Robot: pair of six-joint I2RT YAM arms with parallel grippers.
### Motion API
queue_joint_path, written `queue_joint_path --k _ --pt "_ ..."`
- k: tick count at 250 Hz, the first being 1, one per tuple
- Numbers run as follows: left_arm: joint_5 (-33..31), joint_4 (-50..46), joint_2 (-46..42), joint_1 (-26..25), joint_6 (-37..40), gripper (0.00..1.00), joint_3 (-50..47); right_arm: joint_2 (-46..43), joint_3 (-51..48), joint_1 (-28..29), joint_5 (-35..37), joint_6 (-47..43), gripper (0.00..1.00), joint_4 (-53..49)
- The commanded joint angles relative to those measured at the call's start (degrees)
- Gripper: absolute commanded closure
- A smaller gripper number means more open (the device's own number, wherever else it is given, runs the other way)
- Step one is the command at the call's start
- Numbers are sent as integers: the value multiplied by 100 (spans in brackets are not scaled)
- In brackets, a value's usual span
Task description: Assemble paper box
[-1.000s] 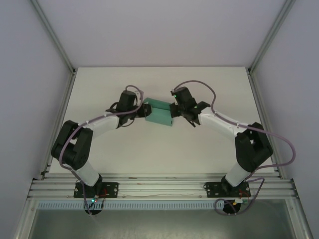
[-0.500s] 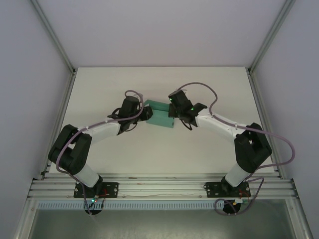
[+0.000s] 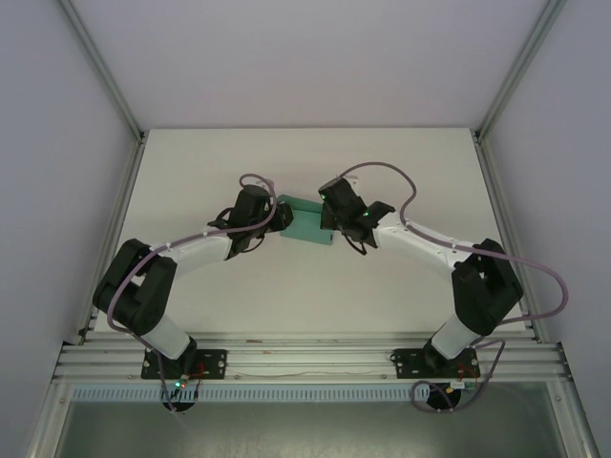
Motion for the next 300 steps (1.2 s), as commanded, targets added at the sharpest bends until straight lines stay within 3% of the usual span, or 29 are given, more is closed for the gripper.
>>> queue_joint_path --k 1,32,89,136,180,210,262,300 --pt "-65 -270 36 -95 -48 65 -217 -25 -213 222 -144 -143 100 -395" --pt "-44 -270 55 -101 -32 65 -201 -8 -411 303 34 -284 100 -236" --pt "90 -244 26 -112 11 64 -216 230 -424 362 1006 -176 100 -41" --pt "172 -230 -146 -154 -75 59 -315 121 -448 368 951 512 100 314" --pt "285 -110 -247 -180 -150 59 -365 149 -740 444 808 626 100 524" --pt "429 11 -228 -197 -197 57 -379 189 -902 770 1178 173 100 680" --pt "340 -83 -265 -197 -175 51 -319 -97 -1543 886 829 -358 100 1391" --pt "456 -12 -363 -203 -231 45 -354 -198 -2094 931 998 -455 100 2018"
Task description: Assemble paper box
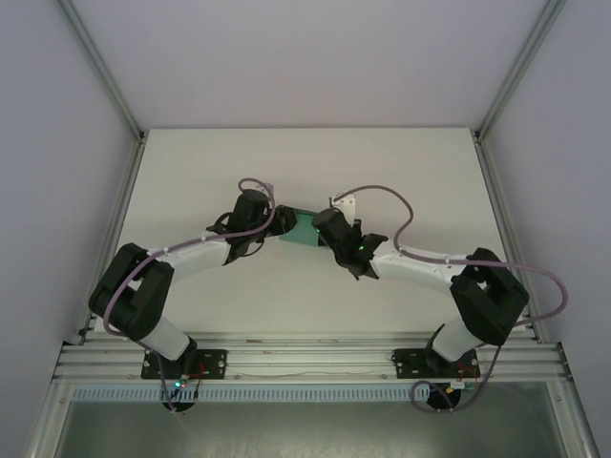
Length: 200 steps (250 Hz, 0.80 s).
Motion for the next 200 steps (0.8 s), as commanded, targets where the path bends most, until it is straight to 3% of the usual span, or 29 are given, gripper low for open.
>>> queue_joint_path --k 1,50,93,135,200 --pt "354 -149 -174 -113 -53 45 -110 161 -567 172 -534 -227 100 40" --pt "159 -747 -673 -119 298 36 -114 279 -515 203 -313 -419 100 155" --pt "-369 -1909 -1220 -102 1260 23 135 109 -450 204 -516 -646 100 121" --pt "-769 -2958 -1296 25 1952 22 672 172 -99 204 -774 -805 100 -359" --pt "-563 -3643 -1162 459 2911 31 1077 377 295 101 -995 -712 100 -1041"
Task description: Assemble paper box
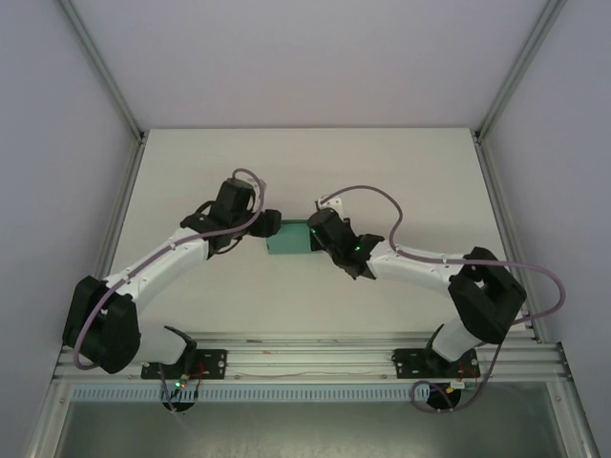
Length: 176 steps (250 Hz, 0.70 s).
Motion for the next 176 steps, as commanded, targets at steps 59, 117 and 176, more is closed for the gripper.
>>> queue_joint_path --k 59,117,176 --pt "384 -593 -18 144 1036 45 83 314 133 -29 -417 -16 100 -1082" --pt "247 -636 80 157 1043 52 120 412 286 -73 -484 -102 100 -1276" --pt "283 -324 -323 273 1150 36 -10 457 341 -82 -555 -147 100 -1316"
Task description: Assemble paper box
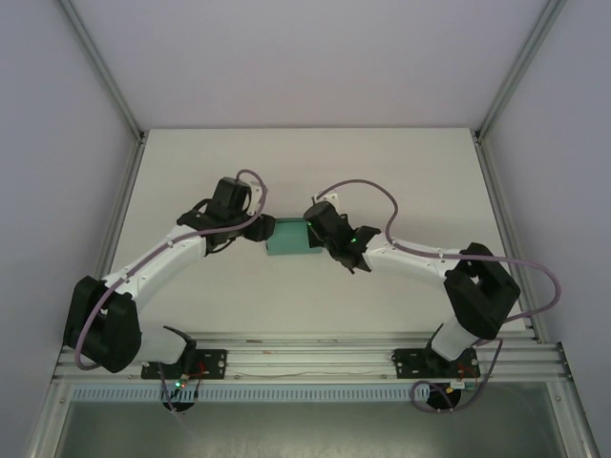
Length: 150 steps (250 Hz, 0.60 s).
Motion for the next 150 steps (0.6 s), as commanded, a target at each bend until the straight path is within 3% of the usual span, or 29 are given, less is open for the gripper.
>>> queue_joint_path --k 1,44,101,131,150 --pt "38 45 -311 127 186 36 -68 238 -97 7 -404 -78 100 -821" --pt "831 40 -170 409 611 38 -125 267 -87 4 -436 -137 100 -795" --pt "846 68 142 450 858 45 -95 262 -90 -4 -547 -193 100 -787" --pt "578 123 440 467 931 54 39 250 -97 3 -521 -229 100 -788" --pt "518 196 527 484 951 68 76 258 -113 3 -557 -238 100 -768"
